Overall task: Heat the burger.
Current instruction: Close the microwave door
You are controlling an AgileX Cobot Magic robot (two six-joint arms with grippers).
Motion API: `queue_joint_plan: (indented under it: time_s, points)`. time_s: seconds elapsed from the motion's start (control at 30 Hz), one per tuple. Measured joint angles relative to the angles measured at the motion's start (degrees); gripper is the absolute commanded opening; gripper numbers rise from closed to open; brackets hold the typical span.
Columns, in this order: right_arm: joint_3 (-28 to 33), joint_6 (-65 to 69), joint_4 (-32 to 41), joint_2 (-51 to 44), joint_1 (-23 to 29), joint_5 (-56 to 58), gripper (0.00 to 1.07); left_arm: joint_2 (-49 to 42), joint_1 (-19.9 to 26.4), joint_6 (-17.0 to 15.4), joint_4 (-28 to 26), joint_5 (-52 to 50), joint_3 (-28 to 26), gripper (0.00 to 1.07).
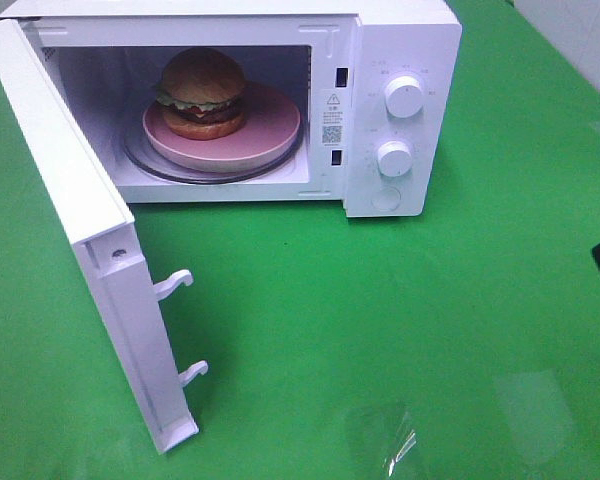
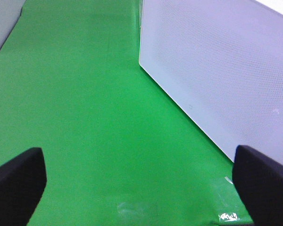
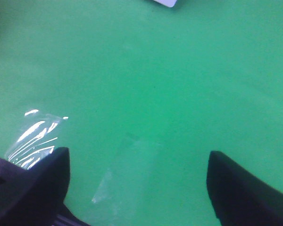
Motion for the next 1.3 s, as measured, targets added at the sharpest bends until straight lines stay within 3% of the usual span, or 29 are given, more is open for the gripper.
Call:
queue_joint_plan:
  time_s: [0.1,0.47,1.03,1.3]
  points:
    - [0.0,0.1,0.6,-5.4,-4.5,1.4,0.76,0.0,0.0,0.0,0.0,0.0,0.0,1.01]
    - [0.3,0.2,1.5,-21.3,-12.7,4.8,0.76,0.0,0.0,0.0,0.0,0.0,0.0,1.01]
    - [12.7,1.9,1.5,-37.8,-13.7,5.4,0.76,0.0,0.0,0.0,0.0,0.0,0.0,1.01]
    - [13.4,1.9,1.5,-42.9,-18.1,6.1,0.76,0.0,0.0,0.0,0.0,0.0,0.0,1.01]
